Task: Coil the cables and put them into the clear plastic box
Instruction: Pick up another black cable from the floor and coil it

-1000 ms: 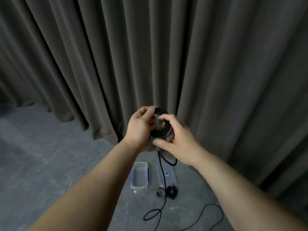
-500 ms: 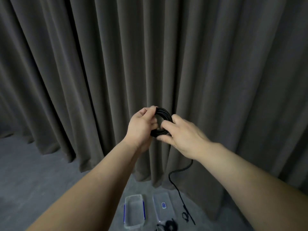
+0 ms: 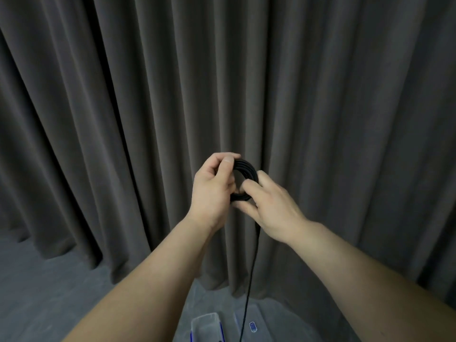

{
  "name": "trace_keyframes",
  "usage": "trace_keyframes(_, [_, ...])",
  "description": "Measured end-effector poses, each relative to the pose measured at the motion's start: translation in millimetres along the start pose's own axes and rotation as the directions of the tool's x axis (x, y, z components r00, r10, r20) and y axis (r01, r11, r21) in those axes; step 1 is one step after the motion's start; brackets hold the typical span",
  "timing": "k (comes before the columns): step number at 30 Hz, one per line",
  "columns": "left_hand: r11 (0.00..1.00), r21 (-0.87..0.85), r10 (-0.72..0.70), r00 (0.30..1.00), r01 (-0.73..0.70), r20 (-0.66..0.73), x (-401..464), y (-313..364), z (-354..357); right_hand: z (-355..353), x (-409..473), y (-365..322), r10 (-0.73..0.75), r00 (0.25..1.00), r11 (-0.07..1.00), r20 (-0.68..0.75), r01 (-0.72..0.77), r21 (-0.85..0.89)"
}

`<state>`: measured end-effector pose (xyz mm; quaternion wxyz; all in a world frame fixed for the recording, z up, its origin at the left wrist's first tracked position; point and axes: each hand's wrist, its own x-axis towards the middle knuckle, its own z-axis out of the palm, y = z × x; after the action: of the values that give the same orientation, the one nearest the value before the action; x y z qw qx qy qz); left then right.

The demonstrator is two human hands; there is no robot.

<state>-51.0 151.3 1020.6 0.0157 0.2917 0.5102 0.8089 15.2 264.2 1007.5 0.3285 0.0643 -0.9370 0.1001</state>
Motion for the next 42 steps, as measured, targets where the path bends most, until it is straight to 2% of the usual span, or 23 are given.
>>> trace_keyframes(4, [0.999, 0.042, 0.031, 0.999, -0.029, -0.043, 5.5, 3.4, -12.5, 12.8, -1.2, -8.1, 0.022, 0.999, 0.999, 0.024, -0.023, 0.034])
trace_keyframes(8, [0.998, 0.05, 0.038, 0.995, -0.034, -0.089, 10.2, -0.2, -24.0, 15.0, 2.8, -17.8, 0.121, 0.977, 0.958, -0.173, -0.07, 0.276])
trace_keyframes(10, [0.999, 0.025, 0.026, 0.996, -0.024, -0.081, 7.6, -3.5, -24.5, 13.4, 12.8, -20.9, 0.205, 0.976, 0.913, -0.08, -0.161, 0.375])
trace_keyframes(12, [1.0, -0.024, 0.012, 0.998, -0.013, -0.057, 2.9, -6.1, -20.8, 15.2, 19.0, -19.0, 0.238, 0.971, 0.914, 0.013, -0.228, 0.335])
trace_keyframes(17, [0.999, -0.021, 0.043, 0.996, -0.044, -0.075, -7.3, -7.1, -9.5, 21.3, 18.6, -13.2, 0.183, 0.966, 0.948, -0.18, -0.125, 0.293])
trace_keyframes(21, [0.978, 0.175, 0.133, 0.985, -0.112, -0.112, -11.7, -10.7, -3.9, 22.4, 16.2, -7.3, 0.159, 0.96, 0.937, -0.229, -0.073, 0.341])
trace_keyframes(24, [0.889, 0.407, 0.254, 0.966, -0.21, -0.056, -15.9, -15.3, -6.5, 21.1, 15.1, -5.6, 0.214, 0.951, 0.891, -0.222, -0.097, 0.444])
trace_keyframes(27, [0.808, 0.547, 0.266, 0.964, -0.218, -0.008, -20.6, -18.6, -8.6, 20.3, 16.5, -2.8, 0.296, 0.944, 0.805, -0.147, -0.164, 0.571])
trace_keyframes(28, [0.818, 0.536, 0.258, 0.966, -0.21, -0.016, -21.4, -17.4, -7.1, 20.7, 17.0, -2.1, 0.304, 0.944, 0.781, -0.129, -0.169, 0.601])
trace_keyframes(30, [0.91, 0.389, 0.195, 0.976, -0.141, -0.101, -19.5, -13.8, -2.3, 21.0, 18.5, -3.3, 0.29, 0.95, 0.756, -0.118, -0.152, 0.637])
trace_keyframes(32, [0.984, 0.173, 0.078, 0.978, -0.045, -0.192, -15.0, -10.4, -0.1, 20.9, 20.4, -7.2, 0.246, 0.958, 0.782, -0.147, -0.107, 0.614])
trace_keyframes(34, [0.999, 0.052, 0.016, 0.975, -0.004, -0.222, -12.1, -11.0, -0.7, 22.0, 21.6, -9.9, 0.194, 0.957, 0.821, -0.215, -0.038, 0.569])
trace_keyframes(37, [0.999, -0.035, -0.026, 0.98, 0.02, -0.196, -15.7, -9.4, 0.8, 24.4, 24.9, -7.8, 0.206, 0.939, 0.804, -0.274, -0.003, 0.594])
trace_keyframes(38, [0.992, -0.12, -0.068, 0.983, 0.047, -0.173, -17.1, -6.0, 1.4, 25.1, 26.4, -6.5, 0.219, 0.935, 0.79, -0.277, -0.003, 0.613])
trace_keyframes(40, [0.927, -0.347, -0.171, 0.983, 0.14, -0.06, -18.5, 3.2, 0.6, 25.9, 28.4, -3.5, 0.246, 0.931, 0.752, -0.269, -0.009, 0.659])
trace_keyframes(42, [0.863, -0.452, -0.223, 0.973, 0.225, 0.058, -19.2, 10.8, -3.3, 26.7, 28.6, -1.7, 0.275, 0.93, 0.702, -0.245, -0.02, 0.712])
